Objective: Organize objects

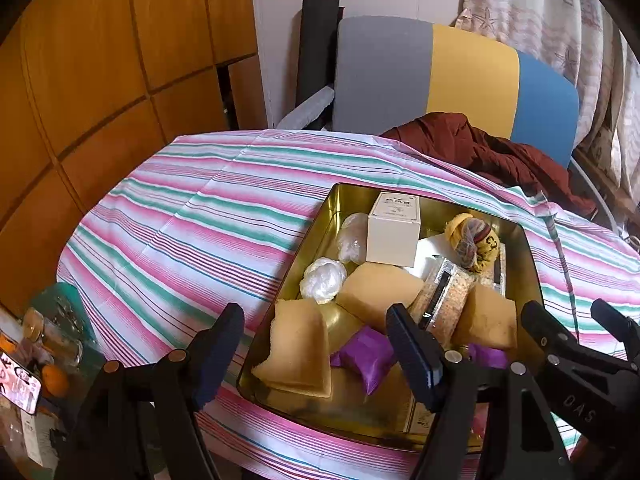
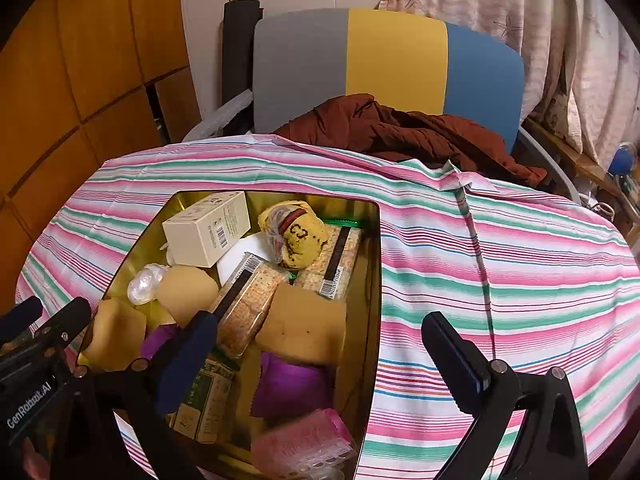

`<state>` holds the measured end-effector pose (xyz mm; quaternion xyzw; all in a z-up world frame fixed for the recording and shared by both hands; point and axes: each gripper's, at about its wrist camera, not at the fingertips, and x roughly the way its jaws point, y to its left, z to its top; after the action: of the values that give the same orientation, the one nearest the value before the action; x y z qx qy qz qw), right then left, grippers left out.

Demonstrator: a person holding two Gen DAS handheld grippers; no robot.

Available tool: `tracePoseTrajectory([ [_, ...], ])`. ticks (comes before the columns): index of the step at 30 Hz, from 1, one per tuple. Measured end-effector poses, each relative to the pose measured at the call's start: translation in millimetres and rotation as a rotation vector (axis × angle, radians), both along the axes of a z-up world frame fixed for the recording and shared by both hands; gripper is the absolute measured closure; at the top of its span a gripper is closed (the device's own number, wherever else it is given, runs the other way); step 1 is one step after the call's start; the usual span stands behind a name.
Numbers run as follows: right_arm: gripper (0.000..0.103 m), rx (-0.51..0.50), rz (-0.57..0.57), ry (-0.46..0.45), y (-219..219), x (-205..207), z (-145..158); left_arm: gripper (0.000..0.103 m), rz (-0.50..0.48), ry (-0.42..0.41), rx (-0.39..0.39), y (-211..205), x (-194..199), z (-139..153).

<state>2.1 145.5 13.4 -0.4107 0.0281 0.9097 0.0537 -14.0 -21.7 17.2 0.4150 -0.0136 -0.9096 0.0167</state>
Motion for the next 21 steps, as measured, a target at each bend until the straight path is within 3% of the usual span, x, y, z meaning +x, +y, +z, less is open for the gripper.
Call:
tracePoseTrajectory([
  [12,0.000,0.008,-0.012,-0.003,1.3,-0.6,-1.4,0.029,-0.013,0.021,-0.043,8.1,-2.0,1.7],
  [21,0.000,-0.003,-0.019,-0.009,4.3,-2.2,-2.0,0.029,-0.013,0.016,-0.034,5.4,-3.4,1.3],
])
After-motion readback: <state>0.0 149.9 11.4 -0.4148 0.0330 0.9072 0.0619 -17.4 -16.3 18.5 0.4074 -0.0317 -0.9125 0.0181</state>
